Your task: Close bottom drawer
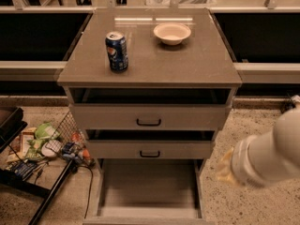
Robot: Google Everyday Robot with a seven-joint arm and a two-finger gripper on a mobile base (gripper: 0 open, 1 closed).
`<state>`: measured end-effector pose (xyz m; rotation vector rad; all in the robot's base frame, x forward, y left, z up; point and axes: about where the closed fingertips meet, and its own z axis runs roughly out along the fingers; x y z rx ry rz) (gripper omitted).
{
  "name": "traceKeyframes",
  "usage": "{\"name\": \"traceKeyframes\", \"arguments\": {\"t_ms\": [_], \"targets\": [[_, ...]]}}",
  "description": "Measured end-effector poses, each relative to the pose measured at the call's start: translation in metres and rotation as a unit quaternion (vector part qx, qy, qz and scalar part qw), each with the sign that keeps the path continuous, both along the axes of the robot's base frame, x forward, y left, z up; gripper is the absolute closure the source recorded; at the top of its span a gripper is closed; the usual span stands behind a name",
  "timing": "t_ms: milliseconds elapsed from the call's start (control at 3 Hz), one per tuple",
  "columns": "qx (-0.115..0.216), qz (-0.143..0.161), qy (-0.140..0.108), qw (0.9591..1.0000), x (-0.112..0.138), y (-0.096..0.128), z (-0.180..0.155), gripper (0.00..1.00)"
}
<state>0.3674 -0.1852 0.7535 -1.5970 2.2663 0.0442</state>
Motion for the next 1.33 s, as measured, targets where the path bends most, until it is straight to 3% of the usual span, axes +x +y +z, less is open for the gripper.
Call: {"name": "traceKeyframes", "arguments": {"t_ms": [333, 667, 1000, 1333], "targets": [[-0.004, -0.019, 0.041, 0.9990, -0.034, -0.002, -0.086, 0.94], [0.014, -0.069, 0.104, 0.9921, -0.081, -0.022, -0.172, 1.00], [0.014, -0.069, 0.104, 0.9921, -0.081, -0.022, -0.172, 1.00], [0.015, -0.069, 0.117, 0.9906, -0.076, -0.013, -0.199, 1.00]]}}
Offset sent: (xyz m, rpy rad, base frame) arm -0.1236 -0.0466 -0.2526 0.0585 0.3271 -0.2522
